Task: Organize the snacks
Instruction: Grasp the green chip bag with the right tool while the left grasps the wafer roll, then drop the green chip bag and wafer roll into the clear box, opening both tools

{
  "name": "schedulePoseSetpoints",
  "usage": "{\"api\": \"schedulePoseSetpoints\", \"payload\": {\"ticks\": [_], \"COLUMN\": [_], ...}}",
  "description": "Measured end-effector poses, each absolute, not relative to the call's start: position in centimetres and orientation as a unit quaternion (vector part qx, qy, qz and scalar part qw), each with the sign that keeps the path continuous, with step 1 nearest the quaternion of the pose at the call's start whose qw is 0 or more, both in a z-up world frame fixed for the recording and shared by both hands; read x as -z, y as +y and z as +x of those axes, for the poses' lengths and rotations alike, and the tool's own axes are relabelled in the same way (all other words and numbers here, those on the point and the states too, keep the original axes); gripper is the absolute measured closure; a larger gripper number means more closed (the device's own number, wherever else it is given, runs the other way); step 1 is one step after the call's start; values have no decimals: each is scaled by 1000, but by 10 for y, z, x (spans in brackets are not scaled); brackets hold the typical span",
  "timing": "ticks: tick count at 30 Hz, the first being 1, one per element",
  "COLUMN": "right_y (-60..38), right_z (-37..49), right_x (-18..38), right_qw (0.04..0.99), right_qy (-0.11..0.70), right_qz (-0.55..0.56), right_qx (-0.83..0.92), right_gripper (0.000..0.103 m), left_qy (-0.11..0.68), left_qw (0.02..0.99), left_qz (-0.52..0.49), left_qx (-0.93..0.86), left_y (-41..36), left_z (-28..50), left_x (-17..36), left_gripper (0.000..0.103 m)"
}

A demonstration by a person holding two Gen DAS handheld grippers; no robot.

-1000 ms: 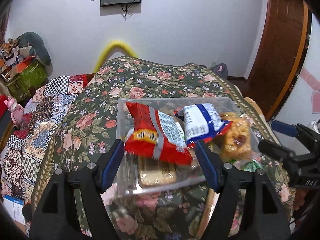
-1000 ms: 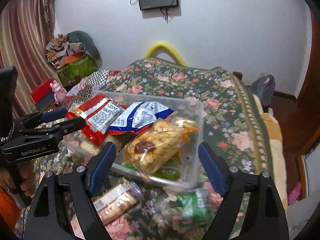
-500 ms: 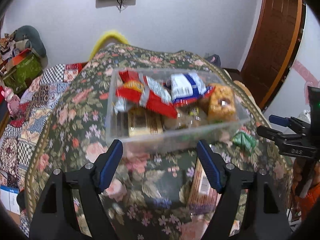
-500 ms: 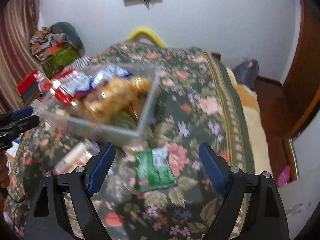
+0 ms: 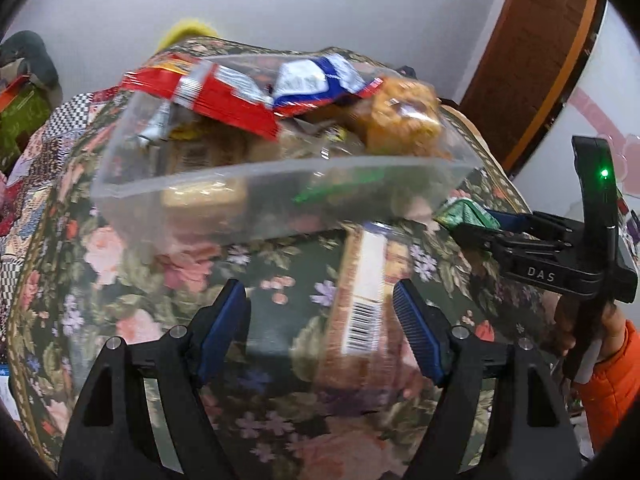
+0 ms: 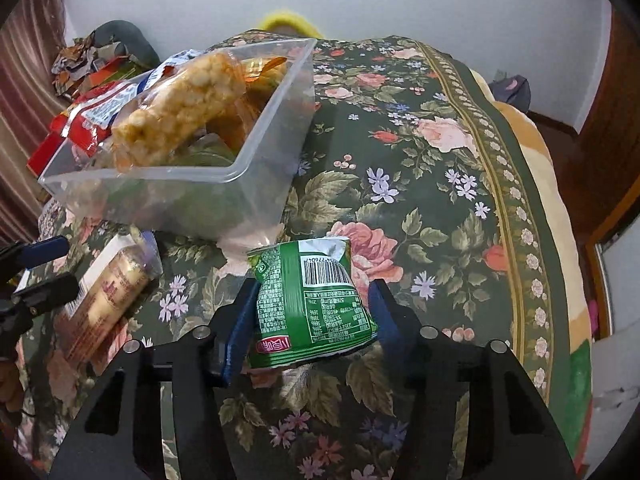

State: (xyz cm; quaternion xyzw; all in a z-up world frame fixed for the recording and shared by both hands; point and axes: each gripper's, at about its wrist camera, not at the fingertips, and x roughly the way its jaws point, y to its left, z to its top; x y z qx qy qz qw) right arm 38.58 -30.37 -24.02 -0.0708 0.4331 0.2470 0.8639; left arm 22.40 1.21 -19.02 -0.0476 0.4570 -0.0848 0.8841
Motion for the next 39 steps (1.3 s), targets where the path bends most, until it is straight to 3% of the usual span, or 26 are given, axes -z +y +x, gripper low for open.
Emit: {"api": "schedulePoseSetpoints", "payload": {"ticks": [10, 13, 15, 25, 39], "right_y": [-312, -313, -314, -310, -288], "right_z": [352, 346, 342, 334, 339], "right_x": [234, 231, 227, 206, 163], "right_qw": [865, 865, 866, 871, 887], "right_qy": [425, 423, 419, 395, 334], "right_qz": [-68, -64, -58, -42, -34], "right_qx": [-258, -264, -268, -287, -316], "right_gripper": [55, 55, 55, 55, 55], "left_qy": [463, 456, 450, 439, 367], "left_qw": [881, 887, 889, 894, 927], "left_qz": [-15, 0, 5, -6, -36], "left_qx": [96, 80, 80, 89, 71], "left_y": [-22, -27, -29, -20, 14], "left_z": [225, 224, 221, 195, 188], "left_x": [207, 212, 211, 194, 121], "left_gripper": [27, 42, 58, 58, 58]}}
